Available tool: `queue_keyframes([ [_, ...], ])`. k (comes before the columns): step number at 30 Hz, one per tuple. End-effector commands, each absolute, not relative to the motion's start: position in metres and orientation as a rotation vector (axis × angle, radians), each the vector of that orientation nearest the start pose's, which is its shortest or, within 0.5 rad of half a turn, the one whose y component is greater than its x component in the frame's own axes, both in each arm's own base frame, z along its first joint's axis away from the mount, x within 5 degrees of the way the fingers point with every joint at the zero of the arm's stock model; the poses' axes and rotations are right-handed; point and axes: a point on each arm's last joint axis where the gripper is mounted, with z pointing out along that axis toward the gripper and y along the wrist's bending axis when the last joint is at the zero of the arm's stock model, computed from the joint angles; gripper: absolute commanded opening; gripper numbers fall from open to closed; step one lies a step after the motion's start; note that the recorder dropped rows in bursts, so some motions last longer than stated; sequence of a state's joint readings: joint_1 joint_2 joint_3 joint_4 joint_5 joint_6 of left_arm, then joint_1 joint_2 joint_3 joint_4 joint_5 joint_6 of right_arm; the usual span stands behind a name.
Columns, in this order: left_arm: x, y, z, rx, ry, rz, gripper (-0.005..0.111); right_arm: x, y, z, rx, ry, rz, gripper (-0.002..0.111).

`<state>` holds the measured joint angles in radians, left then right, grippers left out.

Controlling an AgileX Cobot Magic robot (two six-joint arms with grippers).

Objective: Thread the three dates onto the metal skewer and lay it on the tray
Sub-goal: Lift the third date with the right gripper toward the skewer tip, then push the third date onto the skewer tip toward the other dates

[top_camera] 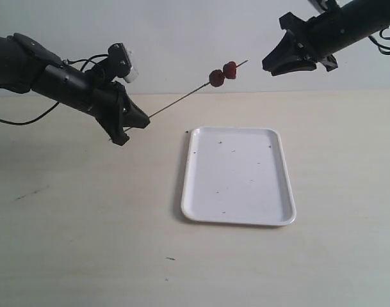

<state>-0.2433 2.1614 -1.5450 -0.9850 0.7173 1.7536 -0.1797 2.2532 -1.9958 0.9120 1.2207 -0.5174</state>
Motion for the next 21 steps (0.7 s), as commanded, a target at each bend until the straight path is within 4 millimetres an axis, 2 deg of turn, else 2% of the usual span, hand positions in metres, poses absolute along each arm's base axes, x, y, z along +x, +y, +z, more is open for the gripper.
queue_keyframes([
  [1,0.429,-0.167,0.167,1.530,1.835,-0.463,0.000,0.487,-0.021,0.247,-0.102,2.430,1.075,0.025],
  [5,0.428,-0.168,0.167,1.527,1.833,-0.463,0.000,0.489,-0.021,0.239,-0.060,2.450,1.095,0.025],
  [21,0.432,-0.171,0.169,1.479,1.820,-0.437,0.000,0.488,-0.017,0.236,0.009,2.428,1.190,0.025],
])
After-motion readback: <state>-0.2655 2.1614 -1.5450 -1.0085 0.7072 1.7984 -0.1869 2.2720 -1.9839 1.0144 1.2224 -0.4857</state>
